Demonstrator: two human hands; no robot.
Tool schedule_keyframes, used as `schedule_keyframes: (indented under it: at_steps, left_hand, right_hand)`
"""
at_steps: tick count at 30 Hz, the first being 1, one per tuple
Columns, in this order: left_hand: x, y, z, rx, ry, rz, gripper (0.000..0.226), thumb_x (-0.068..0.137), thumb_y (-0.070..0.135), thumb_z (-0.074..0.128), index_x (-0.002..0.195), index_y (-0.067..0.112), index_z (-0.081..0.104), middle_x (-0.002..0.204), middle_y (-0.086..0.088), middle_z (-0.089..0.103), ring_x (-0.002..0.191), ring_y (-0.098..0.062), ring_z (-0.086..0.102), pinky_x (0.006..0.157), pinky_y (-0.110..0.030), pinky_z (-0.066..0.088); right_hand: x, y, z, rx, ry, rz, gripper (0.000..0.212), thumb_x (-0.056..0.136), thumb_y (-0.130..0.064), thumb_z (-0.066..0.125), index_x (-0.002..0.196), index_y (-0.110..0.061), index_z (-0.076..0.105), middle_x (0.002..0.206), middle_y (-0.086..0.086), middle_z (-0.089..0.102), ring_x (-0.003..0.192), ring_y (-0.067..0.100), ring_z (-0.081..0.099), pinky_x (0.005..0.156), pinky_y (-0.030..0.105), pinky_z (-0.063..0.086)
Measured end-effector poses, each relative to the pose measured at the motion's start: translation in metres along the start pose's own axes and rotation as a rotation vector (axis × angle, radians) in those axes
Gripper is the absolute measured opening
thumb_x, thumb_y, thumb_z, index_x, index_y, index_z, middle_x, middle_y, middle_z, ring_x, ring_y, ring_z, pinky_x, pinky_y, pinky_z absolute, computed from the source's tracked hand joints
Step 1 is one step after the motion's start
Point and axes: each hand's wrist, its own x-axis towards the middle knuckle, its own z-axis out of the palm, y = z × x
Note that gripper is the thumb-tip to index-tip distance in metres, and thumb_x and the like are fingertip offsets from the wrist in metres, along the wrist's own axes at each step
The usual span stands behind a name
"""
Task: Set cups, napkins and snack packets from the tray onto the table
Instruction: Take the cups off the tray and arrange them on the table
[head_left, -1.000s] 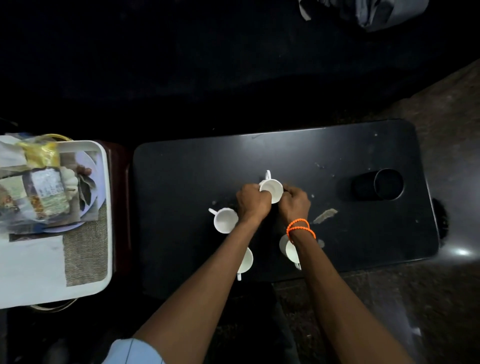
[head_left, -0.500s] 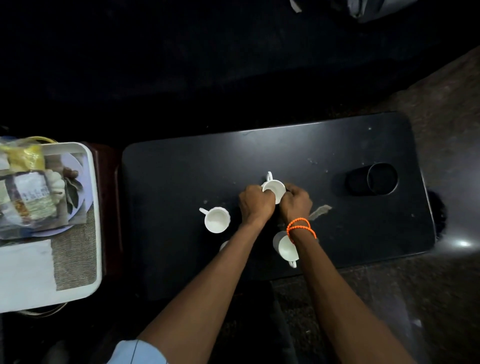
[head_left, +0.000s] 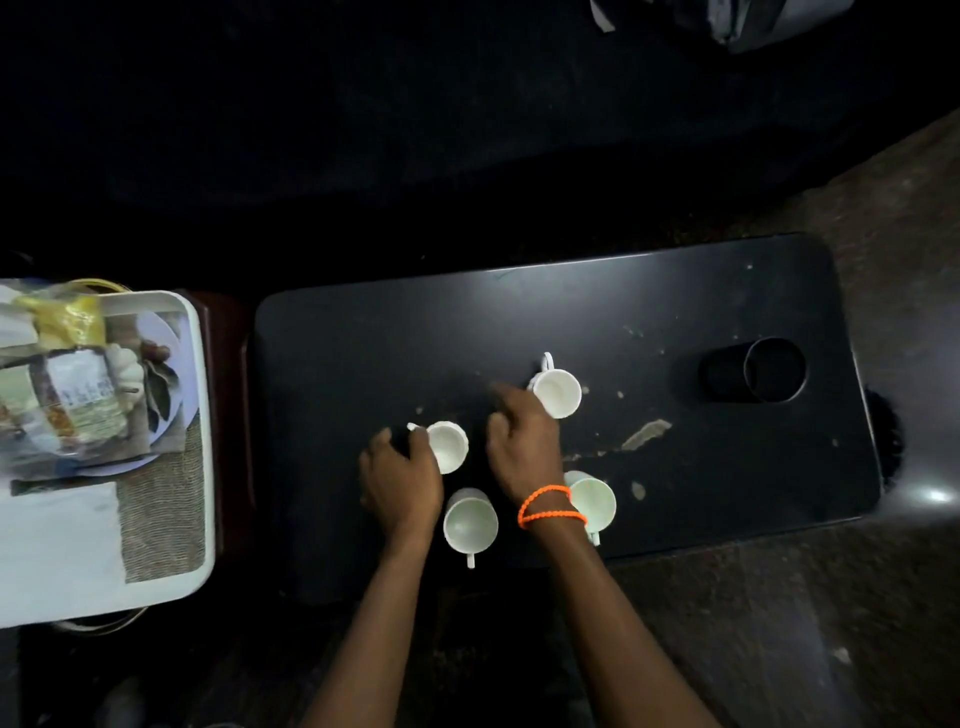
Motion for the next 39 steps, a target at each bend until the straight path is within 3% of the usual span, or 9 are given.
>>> schedule_keyframes:
  at_steps: [3, 8, 11, 15, 20, 28, 32, 36, 39]
  left_hand:
    - [0.006, -0.017, -0.003, 0.013, -0.149, -0.117, 0.052, 0.104, 0.042, 0.044, 0.116, -0.001, 0.07, 0.124, -0.025, 0.069, 0.118, -0.042, 0.062, 0.098, -0.046, 0.048]
    - [0.006, -0.009, 0.0, -0.035, -0.232, -0.099, 0.061, 0.104, 0.052, 0.038, 0.106, 0.005, 0.077, 0.11, -0.018, 0.076, 0.108, -0.039, 0.066, 0.094, -0.044, 0.052]
    - [0.012, 0.002, 0.002, -0.075, -0.174, -0.033, 0.049, 0.103, 0.045, 0.043, 0.107, 0.012, 0.078, 0.111, -0.016, 0.076, 0.108, -0.039, 0.066, 0.09, -0.041, 0.051]
    - [0.022, 0.014, 0.005, -0.062, -0.146, 0.048, 0.037, 0.1, 0.032, 0.046, 0.098, 0.013, 0.078, 0.107, -0.015, 0.077, 0.099, -0.036, 0.064, 0.077, -0.029, 0.037]
    - [0.034, 0.027, 0.008, -0.045, -0.153, 0.106, 0.037, 0.096, 0.031, 0.045, 0.082, 0.011, 0.073, 0.092, -0.012, 0.076, 0.084, -0.031, 0.061, 0.071, -0.029, 0.036]
    - [0.039, 0.036, 0.011, -0.026, -0.17, 0.11, 0.039, 0.095, 0.03, 0.046, 0.088, 0.008, 0.077, 0.096, -0.016, 0.076, 0.077, -0.028, 0.059, 0.068, -0.031, 0.041]
    - [0.041, 0.037, 0.013, -0.003, -0.152, 0.116, 0.037, 0.095, 0.03, 0.046, 0.085, 0.01, 0.076, 0.091, -0.012, 0.075, 0.065, -0.019, 0.057, 0.052, -0.024, 0.034]
    - [0.043, 0.035, 0.013, -0.019, -0.153, 0.129, 0.038, 0.094, 0.03, 0.046, 0.084, 0.009, 0.076, 0.093, -0.014, 0.076, 0.082, -0.032, 0.063, 0.068, -0.031, 0.042]
    - [0.043, 0.033, 0.013, -0.028, -0.166, 0.118, 0.037, 0.093, 0.03, 0.045, 0.081, 0.009, 0.073, 0.092, -0.015, 0.075, 0.079, -0.03, 0.06, 0.068, -0.031, 0.04]
  right_hand:
    - [-0.003, 0.002, 0.023, -0.063, -0.199, 0.113, 0.046, 0.092, -0.007, 0.052, 0.137, -0.01, 0.06, 0.128, 0.017, 0.063, 0.121, 0.031, 0.058, 0.101, 0.029, 0.041]
    - [-0.001, 0.006, 0.038, -0.077, -0.273, 0.181, 0.044, 0.092, -0.007, 0.052, 0.134, -0.014, 0.064, 0.127, 0.018, 0.065, 0.121, 0.031, 0.058, 0.098, 0.024, 0.039]
    - [0.0, 0.004, 0.039, -0.031, -0.25, 0.185, 0.04, 0.089, -0.006, 0.054, 0.123, -0.018, 0.072, 0.119, 0.013, 0.07, 0.113, 0.027, 0.062, 0.085, 0.018, 0.038]
    - [0.005, -0.002, 0.036, 0.071, -0.147, 0.224, 0.04, 0.084, -0.005, 0.055, 0.116, -0.02, 0.076, 0.11, 0.011, 0.074, 0.106, 0.025, 0.065, 0.083, 0.02, 0.042]
    - [0.015, -0.008, 0.036, 0.142, -0.04, 0.286, 0.037, 0.084, -0.007, 0.056, 0.111, -0.019, 0.078, 0.1, 0.008, 0.078, 0.095, 0.024, 0.069, 0.081, 0.024, 0.049]
    - [0.02, -0.013, 0.039, 0.204, -0.008, 0.341, 0.031, 0.082, -0.007, 0.058, 0.101, -0.017, 0.08, 0.088, 0.002, 0.077, 0.082, 0.015, 0.065, 0.07, 0.017, 0.045]
    - [0.021, -0.013, 0.039, 0.193, 0.0, 0.341, 0.028, 0.08, -0.007, 0.058, 0.096, -0.017, 0.079, 0.09, 0.006, 0.078, 0.078, 0.014, 0.063, 0.069, 0.017, 0.045]
    - [0.021, -0.01, 0.039, 0.177, -0.012, 0.327, 0.034, 0.081, -0.006, 0.058, 0.104, -0.019, 0.079, 0.088, 0.0, 0.076, 0.081, 0.012, 0.063, 0.067, 0.006, 0.041]
    - [0.021, -0.009, 0.039, 0.178, -0.015, 0.331, 0.034, 0.081, -0.006, 0.059, 0.105, -0.02, 0.079, 0.083, -0.007, 0.071, 0.084, 0.013, 0.065, 0.062, 0.0, 0.037]
